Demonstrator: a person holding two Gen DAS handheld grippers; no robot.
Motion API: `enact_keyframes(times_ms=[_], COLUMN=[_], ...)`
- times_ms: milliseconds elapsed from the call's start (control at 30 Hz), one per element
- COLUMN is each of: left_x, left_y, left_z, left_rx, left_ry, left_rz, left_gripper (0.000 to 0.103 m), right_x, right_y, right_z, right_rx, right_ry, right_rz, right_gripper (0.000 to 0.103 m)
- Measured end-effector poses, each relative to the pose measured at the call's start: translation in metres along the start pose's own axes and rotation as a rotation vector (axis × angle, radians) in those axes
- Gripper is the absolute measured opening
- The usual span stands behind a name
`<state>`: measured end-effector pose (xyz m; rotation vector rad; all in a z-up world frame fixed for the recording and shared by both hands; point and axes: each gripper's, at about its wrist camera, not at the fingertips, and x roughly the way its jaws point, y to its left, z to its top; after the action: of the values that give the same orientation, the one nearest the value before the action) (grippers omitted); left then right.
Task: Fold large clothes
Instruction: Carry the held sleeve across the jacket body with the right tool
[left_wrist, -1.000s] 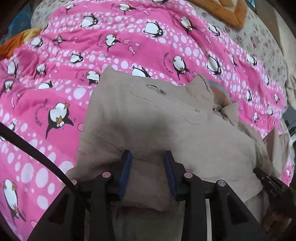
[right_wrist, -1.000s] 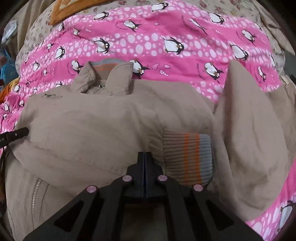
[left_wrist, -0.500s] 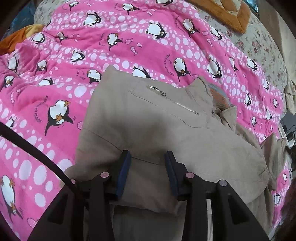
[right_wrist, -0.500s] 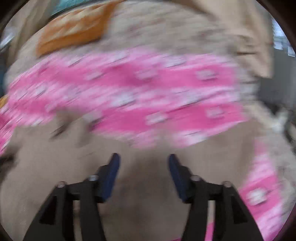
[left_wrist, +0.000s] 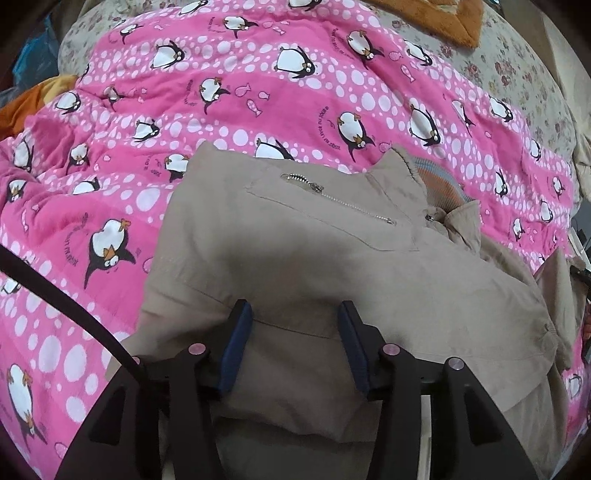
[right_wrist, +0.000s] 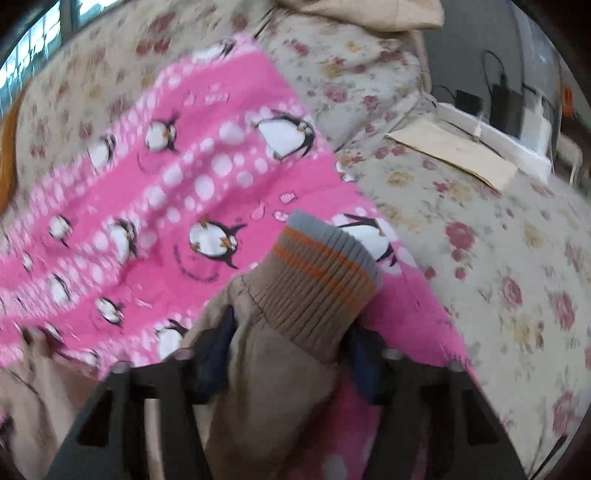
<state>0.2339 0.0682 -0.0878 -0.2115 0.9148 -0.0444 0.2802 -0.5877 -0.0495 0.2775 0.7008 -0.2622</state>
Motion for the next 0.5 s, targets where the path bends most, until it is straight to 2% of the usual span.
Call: enact_keyframes(times_ms=[67, 200, 400, 500], left_x=[0.000, -0.003, -0.012, -0.025], left_y=[0.000, 0.003, 0.007, 0.012], left_z=[0.000, 0.000, -0.001, 0.001], left_rx=[-0.003, -0.015, -0.048, -0.069], left_ry=[-0.001, -0.001, -0.006, -0.028], left_rz=[-0.002, -0.015, -0.033, -0.044], left_gripper=[0.015, 0.015, 0.015, 0.015], right_x=[-0.019, -0.081, -0.196, -0.225], right_y=[-0.001, 0.007, 0.001, 0.026], right_z=[-0.006, -0.017, -0.007, -0.011], right_rx=[0.024, 0.018, 0.044, 0.064], right_ry=[-0.058, -0.170, -0.296, -0.335], right_rz=[-0.014, -0.112, -0.300, -0.268], right_gripper=[0.018, 0.018, 0.018, 0.018])
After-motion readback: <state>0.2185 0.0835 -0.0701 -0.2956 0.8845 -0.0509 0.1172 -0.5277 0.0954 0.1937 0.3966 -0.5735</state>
